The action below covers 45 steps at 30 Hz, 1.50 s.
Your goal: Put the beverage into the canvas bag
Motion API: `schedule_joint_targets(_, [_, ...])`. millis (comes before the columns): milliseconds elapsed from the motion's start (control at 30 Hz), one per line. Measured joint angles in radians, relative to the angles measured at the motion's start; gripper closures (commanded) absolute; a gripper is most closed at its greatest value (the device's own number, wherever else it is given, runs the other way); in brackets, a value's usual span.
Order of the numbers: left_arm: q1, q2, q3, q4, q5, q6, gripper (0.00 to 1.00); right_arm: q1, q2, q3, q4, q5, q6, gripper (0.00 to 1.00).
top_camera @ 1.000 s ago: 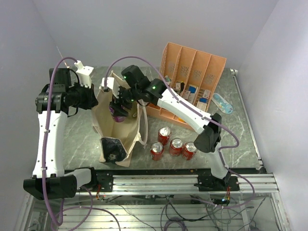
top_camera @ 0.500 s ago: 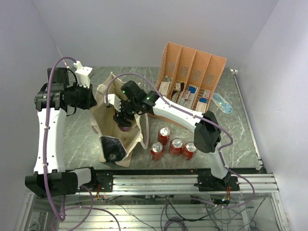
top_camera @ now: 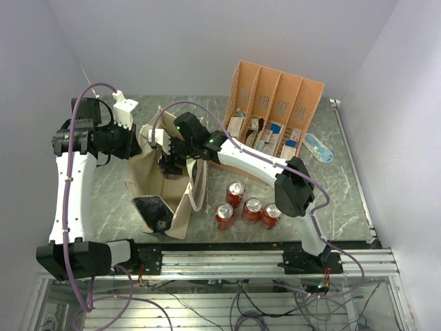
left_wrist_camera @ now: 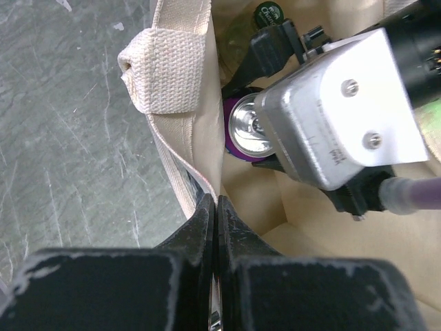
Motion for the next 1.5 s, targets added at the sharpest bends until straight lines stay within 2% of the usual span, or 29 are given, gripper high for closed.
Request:
schedule_joint_targets(667, [0.001, 0.022, 0.013, -0.005, 0.002, -0.005, 0.93, 0.000, 0.045, -0.098, 0.070, -0.017, -0.018, 1.00])
schedule_joint_targets(1033, [0.001, 0.022, 0.013, -0.006, 0.002, -0.005, 0.93, 0.000, 0.059, -0.119, 0.112, -0.015, -0.023, 0.93])
schedule_joint_targets(1200, [0.001, 0.022, 0.013, -0.006, 0.002, -0.005, 0.93, 0.000, 0.072, -0.123, 0.131, -0.014, -0.028, 0.86])
schedule_joint_targets(1500, [0.001, 0.021, 0.013, -0.006, 0.003, -0.005, 0.93, 0.002, 0.079, -0.117, 0.129, -0.014, -0.040, 0.57])
